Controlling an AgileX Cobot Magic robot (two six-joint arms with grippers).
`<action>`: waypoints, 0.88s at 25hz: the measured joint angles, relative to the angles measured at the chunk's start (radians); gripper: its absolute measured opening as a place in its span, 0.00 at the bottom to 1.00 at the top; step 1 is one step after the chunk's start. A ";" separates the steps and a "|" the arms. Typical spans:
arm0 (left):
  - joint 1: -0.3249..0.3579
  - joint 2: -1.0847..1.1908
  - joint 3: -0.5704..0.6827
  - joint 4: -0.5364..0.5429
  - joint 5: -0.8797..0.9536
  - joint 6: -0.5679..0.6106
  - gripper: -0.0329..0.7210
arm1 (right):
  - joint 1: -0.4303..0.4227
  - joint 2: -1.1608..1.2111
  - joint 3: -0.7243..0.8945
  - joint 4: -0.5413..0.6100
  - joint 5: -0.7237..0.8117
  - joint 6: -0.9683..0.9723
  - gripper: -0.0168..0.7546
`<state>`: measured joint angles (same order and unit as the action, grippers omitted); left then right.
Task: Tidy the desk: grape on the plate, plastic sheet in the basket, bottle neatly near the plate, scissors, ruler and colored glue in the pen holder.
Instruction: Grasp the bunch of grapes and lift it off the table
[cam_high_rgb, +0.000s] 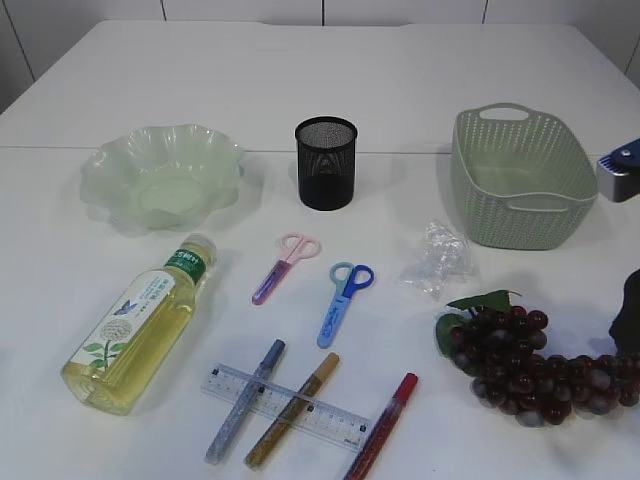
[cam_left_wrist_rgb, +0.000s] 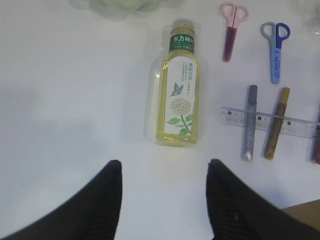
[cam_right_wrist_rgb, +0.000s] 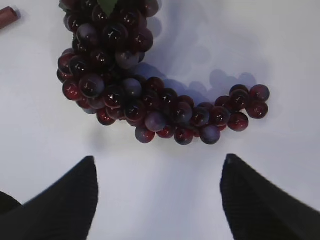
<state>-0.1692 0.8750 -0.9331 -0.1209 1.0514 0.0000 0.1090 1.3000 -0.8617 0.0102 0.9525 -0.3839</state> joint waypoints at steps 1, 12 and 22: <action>0.000 0.000 0.000 -0.001 0.000 0.000 0.57 | 0.000 0.004 0.000 0.005 -0.006 0.000 0.77; 0.000 0.000 0.000 -0.003 -0.004 0.000 0.58 | 0.000 0.056 0.000 0.062 -0.053 -0.592 0.74; 0.000 0.000 0.000 -0.003 -0.004 0.000 0.58 | 0.000 0.211 -0.002 0.099 -0.053 -0.745 0.74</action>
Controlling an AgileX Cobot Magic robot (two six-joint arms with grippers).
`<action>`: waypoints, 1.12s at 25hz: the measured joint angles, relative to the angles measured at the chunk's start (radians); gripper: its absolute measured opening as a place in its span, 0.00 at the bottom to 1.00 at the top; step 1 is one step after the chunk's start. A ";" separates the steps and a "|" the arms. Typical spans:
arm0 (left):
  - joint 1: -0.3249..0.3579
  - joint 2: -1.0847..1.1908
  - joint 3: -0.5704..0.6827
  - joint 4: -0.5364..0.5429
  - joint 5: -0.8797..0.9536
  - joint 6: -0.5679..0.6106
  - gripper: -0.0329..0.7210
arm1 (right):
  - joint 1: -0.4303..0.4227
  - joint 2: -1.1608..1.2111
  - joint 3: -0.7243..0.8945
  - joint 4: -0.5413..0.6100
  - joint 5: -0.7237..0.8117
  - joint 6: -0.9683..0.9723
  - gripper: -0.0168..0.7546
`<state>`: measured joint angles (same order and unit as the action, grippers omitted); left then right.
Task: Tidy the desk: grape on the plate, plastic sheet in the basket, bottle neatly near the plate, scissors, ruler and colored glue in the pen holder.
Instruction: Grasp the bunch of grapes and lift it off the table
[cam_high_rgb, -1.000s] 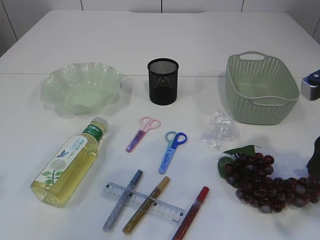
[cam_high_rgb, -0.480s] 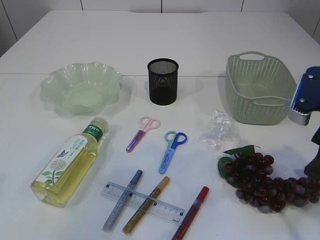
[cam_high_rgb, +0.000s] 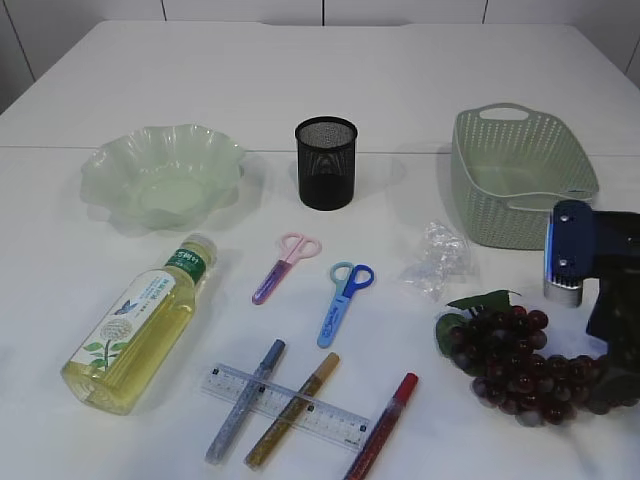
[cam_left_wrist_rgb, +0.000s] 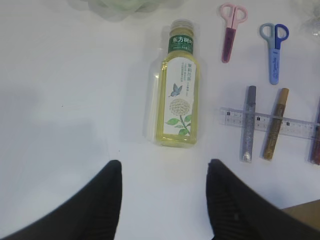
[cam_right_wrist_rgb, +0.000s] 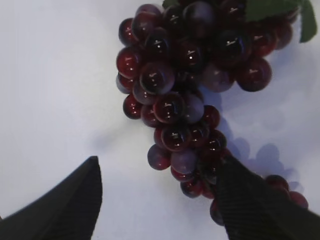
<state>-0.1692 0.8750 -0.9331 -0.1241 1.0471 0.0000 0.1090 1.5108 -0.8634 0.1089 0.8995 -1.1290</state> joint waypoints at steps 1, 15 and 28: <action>0.000 0.000 0.000 0.000 0.000 0.000 0.58 | 0.000 0.017 0.000 0.000 0.000 -0.012 0.74; 0.000 0.000 0.000 -0.002 0.002 0.000 0.58 | 0.000 0.145 -0.002 0.000 -0.094 -0.040 0.74; 0.000 0.000 0.000 -0.004 0.018 0.000 0.57 | 0.000 0.191 -0.002 0.003 -0.146 -0.043 0.73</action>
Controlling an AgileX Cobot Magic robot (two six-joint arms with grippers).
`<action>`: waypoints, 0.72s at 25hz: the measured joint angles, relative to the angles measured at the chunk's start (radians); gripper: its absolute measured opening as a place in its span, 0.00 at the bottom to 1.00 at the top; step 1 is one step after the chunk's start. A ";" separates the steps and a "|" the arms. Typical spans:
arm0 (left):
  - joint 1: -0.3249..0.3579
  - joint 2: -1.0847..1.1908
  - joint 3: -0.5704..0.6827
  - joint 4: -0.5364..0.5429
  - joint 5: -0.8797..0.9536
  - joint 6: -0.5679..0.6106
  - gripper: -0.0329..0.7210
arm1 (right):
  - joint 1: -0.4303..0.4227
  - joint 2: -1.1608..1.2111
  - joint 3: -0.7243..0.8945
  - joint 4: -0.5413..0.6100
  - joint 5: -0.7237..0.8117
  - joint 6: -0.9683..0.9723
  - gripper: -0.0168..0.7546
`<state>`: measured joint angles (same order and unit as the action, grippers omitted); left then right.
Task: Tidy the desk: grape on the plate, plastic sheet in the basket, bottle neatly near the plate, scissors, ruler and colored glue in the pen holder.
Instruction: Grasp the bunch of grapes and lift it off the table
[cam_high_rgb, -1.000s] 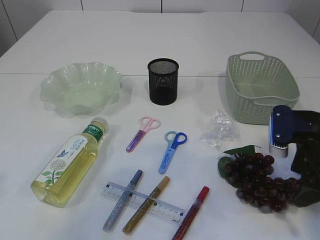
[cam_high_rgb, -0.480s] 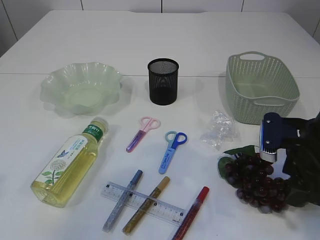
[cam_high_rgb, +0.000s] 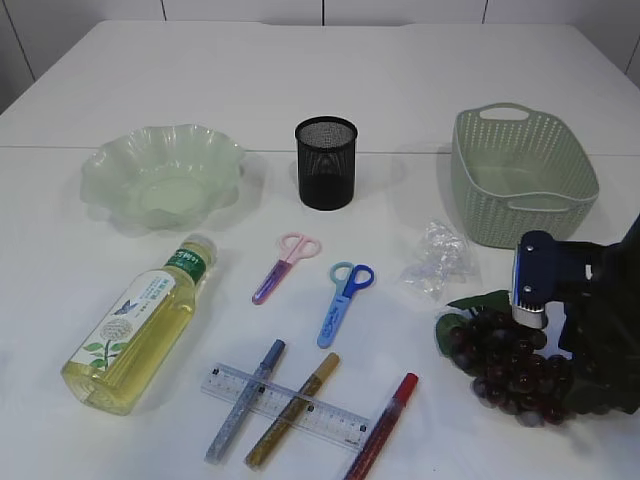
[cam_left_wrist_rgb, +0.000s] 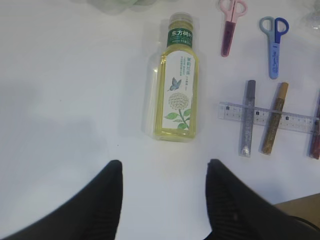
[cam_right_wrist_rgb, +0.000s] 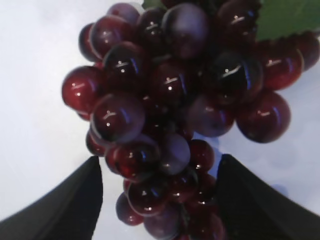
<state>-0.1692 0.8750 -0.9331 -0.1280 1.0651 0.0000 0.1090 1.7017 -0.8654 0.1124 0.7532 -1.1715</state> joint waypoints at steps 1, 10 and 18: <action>0.000 0.000 0.000 0.000 0.000 0.000 0.57 | 0.000 0.006 0.000 0.000 -0.003 0.000 0.73; 0.000 0.000 0.000 -0.011 0.000 0.000 0.56 | 0.000 0.042 -0.005 0.003 -0.019 -0.002 0.73; 0.000 0.000 0.000 -0.013 0.000 0.000 0.56 | 0.000 0.042 -0.005 0.009 -0.015 -0.002 0.73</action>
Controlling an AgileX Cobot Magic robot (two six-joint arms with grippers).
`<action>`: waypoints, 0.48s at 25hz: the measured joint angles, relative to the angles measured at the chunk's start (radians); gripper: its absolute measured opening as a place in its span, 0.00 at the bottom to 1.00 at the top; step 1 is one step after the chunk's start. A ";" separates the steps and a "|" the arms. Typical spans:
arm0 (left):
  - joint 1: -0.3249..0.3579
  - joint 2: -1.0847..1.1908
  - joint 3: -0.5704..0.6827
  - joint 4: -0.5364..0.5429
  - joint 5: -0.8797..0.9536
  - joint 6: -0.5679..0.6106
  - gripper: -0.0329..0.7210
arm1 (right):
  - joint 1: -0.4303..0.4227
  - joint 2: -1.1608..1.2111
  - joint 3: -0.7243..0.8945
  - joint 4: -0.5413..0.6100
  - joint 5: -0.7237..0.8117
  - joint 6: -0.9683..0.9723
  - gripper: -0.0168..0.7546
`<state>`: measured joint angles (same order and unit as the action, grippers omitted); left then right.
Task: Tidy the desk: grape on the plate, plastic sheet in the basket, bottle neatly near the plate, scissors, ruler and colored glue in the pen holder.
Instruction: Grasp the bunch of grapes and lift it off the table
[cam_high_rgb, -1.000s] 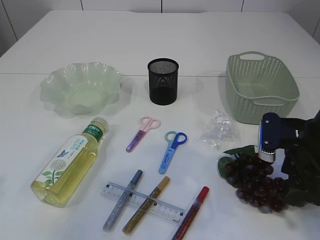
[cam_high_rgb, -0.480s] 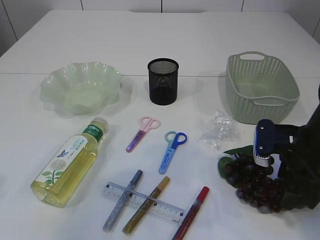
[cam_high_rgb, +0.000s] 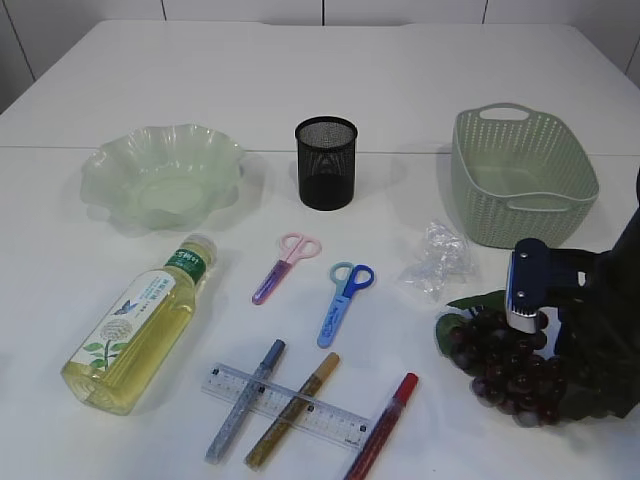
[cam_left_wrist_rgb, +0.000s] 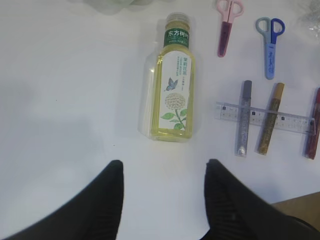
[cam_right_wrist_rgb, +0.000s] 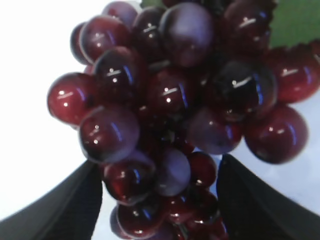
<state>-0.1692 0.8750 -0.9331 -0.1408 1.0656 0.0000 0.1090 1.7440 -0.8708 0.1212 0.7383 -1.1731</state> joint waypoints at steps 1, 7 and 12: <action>0.000 0.000 0.000 0.000 0.000 0.000 0.56 | 0.000 0.000 0.000 0.004 0.000 0.000 0.73; 0.000 0.000 0.000 -0.002 0.000 0.000 0.55 | 0.000 0.000 0.000 0.030 0.000 -0.002 0.73; 0.000 0.000 0.000 -0.006 0.000 0.000 0.55 | 0.000 0.000 0.000 0.036 -0.004 -0.002 0.73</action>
<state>-0.1692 0.8750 -0.9331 -0.1472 1.0656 0.0000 0.1090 1.7440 -0.8708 0.1573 0.7346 -1.1751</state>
